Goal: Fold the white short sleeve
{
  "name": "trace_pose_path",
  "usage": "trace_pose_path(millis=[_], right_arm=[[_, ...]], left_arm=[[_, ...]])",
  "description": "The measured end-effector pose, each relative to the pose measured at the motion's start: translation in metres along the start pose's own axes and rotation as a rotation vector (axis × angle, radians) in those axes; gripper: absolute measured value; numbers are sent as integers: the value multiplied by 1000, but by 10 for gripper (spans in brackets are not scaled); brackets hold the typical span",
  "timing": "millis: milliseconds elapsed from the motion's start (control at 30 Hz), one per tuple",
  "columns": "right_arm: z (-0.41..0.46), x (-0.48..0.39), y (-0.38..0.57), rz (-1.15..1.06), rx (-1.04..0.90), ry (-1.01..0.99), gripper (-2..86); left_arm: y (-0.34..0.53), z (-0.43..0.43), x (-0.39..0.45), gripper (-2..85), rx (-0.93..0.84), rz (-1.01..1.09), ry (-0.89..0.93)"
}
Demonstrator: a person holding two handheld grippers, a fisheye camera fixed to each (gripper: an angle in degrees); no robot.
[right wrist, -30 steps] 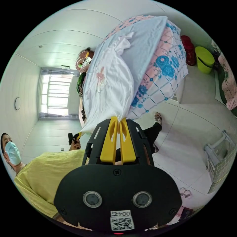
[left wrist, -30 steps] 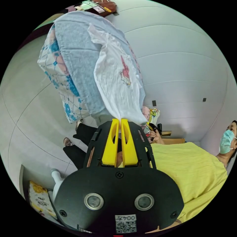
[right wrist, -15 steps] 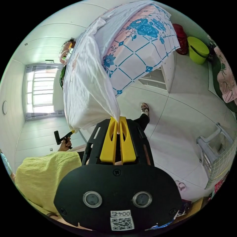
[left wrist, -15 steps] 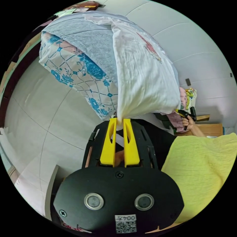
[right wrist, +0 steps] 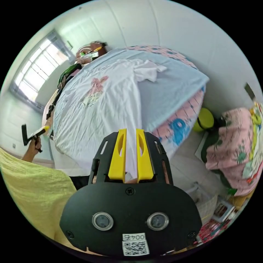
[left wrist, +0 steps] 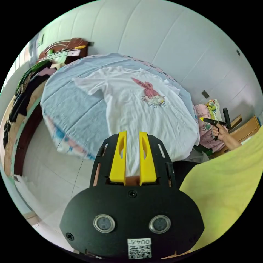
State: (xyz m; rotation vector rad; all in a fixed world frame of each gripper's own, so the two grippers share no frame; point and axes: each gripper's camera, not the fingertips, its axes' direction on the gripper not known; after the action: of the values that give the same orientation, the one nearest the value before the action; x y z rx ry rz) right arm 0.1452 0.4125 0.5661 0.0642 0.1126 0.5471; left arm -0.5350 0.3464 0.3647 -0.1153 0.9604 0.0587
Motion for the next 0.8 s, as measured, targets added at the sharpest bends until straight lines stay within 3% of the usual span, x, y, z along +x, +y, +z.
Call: trace_pose_path(millis=[133,167,200,367,533,633,800], right_arm=[[51,10,-21,-16,-164,43,57],[46,17,-20,3,-110,16,54],[42,34,-19,69,-140,-29,50],[-17,84,-20,241,82,-190,51],[13,179,-28,747,317,-669,65],[40,205,-29,955,355,-775,75],[63,230,-32,1091,336,-818,105]], left_arm=[[-56,77,34,70,-195,45,-58],[-58,86,35,68,-235,30,-51],[-66,86,38,65,-191,9,-53],[-158,71,90,46,-75,77,-21],[-351,121,217,33,-20,414,95],[-448,179,315,39,-79,647,115],[-555,285,466,56,-225,945,124]])
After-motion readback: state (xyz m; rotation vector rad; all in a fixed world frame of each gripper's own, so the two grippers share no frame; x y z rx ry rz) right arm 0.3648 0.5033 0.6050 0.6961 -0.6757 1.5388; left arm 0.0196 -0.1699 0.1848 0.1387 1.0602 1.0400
